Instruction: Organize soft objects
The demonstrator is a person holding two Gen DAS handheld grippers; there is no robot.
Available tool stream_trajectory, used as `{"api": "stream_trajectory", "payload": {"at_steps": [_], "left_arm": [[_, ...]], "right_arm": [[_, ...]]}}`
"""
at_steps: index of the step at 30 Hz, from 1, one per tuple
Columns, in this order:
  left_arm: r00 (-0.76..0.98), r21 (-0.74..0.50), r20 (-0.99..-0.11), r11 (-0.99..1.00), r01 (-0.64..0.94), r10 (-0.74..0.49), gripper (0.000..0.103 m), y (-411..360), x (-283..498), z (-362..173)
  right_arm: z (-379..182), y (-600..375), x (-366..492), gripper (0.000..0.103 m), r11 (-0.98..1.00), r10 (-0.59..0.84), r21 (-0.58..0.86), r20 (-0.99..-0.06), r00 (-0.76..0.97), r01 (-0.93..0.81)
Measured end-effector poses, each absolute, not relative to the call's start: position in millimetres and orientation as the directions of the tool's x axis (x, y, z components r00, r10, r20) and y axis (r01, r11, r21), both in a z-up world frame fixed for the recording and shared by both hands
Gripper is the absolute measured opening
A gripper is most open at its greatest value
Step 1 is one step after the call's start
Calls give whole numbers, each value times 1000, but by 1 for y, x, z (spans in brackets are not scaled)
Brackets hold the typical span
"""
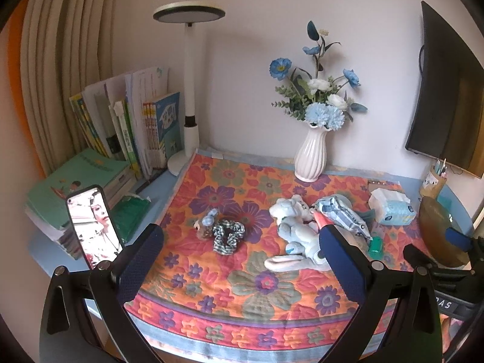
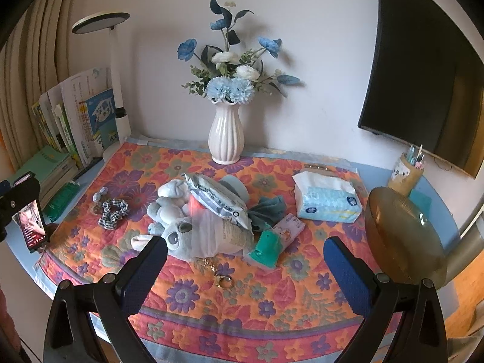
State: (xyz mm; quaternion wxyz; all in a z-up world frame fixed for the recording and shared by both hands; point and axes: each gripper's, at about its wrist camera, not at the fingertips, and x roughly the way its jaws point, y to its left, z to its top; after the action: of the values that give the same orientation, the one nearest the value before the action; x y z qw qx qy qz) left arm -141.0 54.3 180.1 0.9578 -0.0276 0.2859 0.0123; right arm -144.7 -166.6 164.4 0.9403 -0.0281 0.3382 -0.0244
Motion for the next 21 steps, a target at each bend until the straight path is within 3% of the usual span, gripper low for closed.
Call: {"api": "stream_trajectory", "payload": {"at_steps": [10, 21], "left_arm": [[851, -42, -526, 998, -42, 13, 102, 45, -163, 185], [828, -38, -561, 998, -47, 17, 103, 50, -147, 175]], "right_arm": [[164, -169, -159, 103, 998, -56, -51, -631, 774, 30], [159, -172, -152, 103, 999, -50, -43, -647, 761, 28]]}}
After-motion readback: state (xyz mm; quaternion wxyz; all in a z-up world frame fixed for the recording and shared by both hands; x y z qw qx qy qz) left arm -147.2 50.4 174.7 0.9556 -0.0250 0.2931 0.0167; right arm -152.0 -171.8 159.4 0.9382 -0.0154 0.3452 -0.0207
